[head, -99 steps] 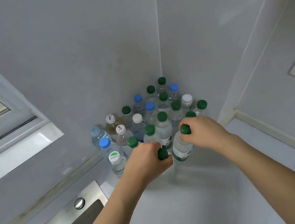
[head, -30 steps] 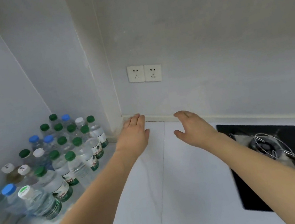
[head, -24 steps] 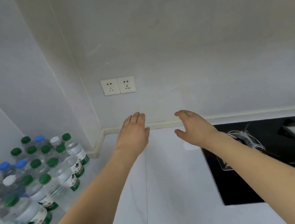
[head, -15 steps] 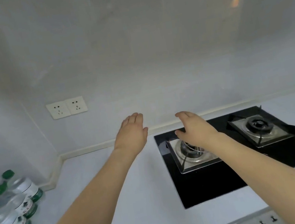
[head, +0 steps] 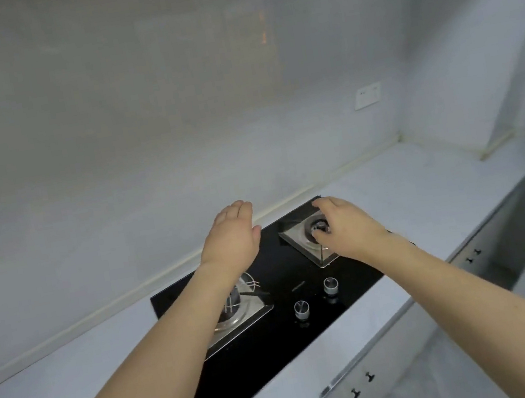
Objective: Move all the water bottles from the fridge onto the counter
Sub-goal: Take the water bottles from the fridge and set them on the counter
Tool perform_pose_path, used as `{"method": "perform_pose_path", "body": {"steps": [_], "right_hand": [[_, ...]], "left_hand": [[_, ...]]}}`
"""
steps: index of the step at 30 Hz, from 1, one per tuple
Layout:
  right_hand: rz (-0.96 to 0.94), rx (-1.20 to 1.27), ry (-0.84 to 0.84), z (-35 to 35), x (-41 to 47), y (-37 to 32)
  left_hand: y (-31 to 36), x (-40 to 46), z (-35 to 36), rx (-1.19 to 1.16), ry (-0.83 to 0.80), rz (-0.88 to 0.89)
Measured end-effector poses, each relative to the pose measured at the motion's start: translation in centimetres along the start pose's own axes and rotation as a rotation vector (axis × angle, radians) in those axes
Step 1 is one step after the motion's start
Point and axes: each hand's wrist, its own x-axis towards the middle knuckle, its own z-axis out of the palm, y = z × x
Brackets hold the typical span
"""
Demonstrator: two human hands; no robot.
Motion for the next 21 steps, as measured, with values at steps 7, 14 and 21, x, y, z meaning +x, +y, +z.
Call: {"method": "perform_pose_path", "body": {"steps": [7,14,21], "right_hand": [[0.153,-0.006,0.061,-4.1,-2.6,10.9],[0.296,-0.011,0.094,-6.7,-5.4,19.0],[0.419,-0.030,0.120,-7.6,-7.4,24.5]], "left_hand": [[10.9,5.7,3.4,-0.029,-0.011,0.156],[19.5,9.2,6.6,-0.079,-0.022,0.288],[25.5,12.3,9.7,-0.122,-0.068,0.438]]}}
